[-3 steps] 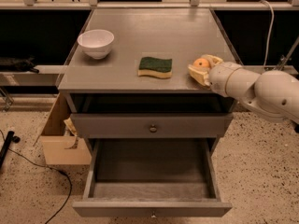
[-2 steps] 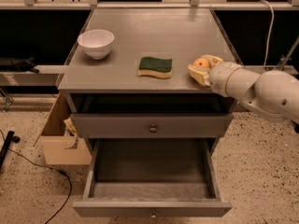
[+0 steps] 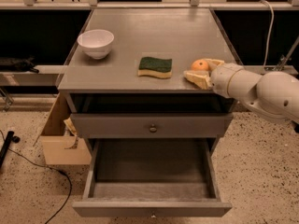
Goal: Pick orange from middle drawer and place on counter
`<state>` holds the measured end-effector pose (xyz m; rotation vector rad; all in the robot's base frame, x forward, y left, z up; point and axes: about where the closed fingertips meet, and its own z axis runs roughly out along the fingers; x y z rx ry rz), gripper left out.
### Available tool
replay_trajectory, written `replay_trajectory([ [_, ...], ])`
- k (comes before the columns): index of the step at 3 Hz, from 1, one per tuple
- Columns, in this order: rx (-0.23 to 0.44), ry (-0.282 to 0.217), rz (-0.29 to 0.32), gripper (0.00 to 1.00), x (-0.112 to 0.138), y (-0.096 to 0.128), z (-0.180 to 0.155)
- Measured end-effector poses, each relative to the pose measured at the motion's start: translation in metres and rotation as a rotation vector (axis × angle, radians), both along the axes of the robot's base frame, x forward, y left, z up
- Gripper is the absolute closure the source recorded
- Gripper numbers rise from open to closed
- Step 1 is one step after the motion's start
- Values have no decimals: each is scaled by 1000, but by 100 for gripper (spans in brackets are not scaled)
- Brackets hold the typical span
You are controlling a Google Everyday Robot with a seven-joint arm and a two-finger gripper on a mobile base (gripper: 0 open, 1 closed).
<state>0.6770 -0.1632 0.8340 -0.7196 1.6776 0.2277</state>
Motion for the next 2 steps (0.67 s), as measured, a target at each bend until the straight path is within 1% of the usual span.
replay_trajectory([
  [1, 0, 0, 0, 0, 0, 0, 0],
  [2, 0, 0, 0, 0, 0, 0, 0],
])
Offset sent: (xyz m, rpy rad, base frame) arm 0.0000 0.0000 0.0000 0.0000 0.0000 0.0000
